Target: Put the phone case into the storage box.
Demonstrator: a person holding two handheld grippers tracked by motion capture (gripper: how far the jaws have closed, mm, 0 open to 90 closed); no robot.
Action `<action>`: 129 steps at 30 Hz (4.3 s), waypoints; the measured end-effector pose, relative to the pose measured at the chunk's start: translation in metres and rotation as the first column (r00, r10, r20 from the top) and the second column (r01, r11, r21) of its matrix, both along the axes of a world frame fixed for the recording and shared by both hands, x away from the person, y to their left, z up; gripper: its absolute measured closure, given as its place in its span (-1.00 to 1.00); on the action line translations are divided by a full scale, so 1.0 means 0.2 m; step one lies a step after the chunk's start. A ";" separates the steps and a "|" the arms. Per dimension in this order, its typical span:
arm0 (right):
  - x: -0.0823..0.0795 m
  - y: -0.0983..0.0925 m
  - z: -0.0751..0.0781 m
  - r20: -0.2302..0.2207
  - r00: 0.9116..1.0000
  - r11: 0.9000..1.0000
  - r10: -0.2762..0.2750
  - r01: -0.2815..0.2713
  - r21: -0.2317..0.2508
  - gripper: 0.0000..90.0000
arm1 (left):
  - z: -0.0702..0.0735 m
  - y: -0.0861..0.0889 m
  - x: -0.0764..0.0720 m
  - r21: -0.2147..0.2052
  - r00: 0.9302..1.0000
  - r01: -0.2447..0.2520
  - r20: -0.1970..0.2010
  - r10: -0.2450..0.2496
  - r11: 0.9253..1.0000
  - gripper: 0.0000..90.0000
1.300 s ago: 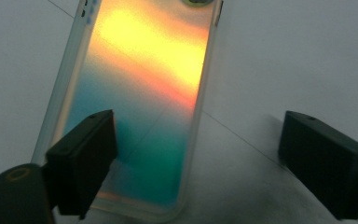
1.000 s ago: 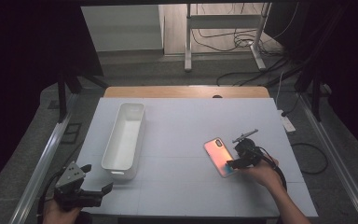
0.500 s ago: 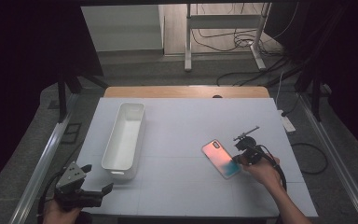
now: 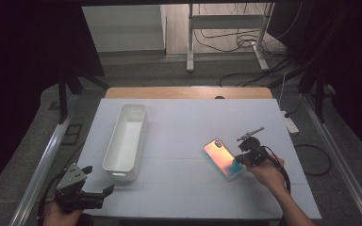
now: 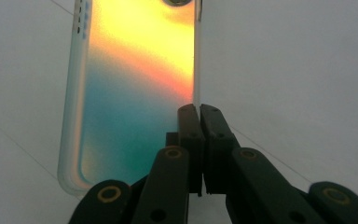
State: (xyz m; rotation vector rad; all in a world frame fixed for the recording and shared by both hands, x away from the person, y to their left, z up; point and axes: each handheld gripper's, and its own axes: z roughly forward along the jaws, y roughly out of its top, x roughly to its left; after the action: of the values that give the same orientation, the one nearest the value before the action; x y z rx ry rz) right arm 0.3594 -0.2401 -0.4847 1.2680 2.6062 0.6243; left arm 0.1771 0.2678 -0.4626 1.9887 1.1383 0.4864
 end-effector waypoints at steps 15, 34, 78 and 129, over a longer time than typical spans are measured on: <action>-0.03 -0.04 0.10 0.089 0.996 0.997 -0.014 0.007 0.078 0.95 | 0.00 0.02 0.01 -0.043 1.000 0.005 -0.018 -0.005 0.999 -0.96; -0.07 -0.05 0.20 0.175 0.984 0.988 -0.031 0.003 0.157 0.96 | 0.03 -0.01 0.04 -0.085 1.000 0.022 -0.012 -0.023 0.996 -1.00; -0.15 0.05 0.31 0.298 0.955 0.975 0.015 -0.080 0.209 0.96 | 0.17 -0.36 0.44 -0.214 0.974 0.209 -0.039 -0.222 0.954 -1.00; -0.23 0.26 0.33 0.356 0.929 0.962 0.097 -0.179 0.205 0.96 | 0.18 -0.72 0.77 -0.410 0.916 0.310 -0.112 -0.384 0.858 -1.00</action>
State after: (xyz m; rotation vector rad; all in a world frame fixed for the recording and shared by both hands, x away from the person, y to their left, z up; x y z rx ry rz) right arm 0.3125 -0.1876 -0.4191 0.9284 2.3930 1.0997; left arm 0.3313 0.1229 -0.4261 1.8551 0.8694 -0.1177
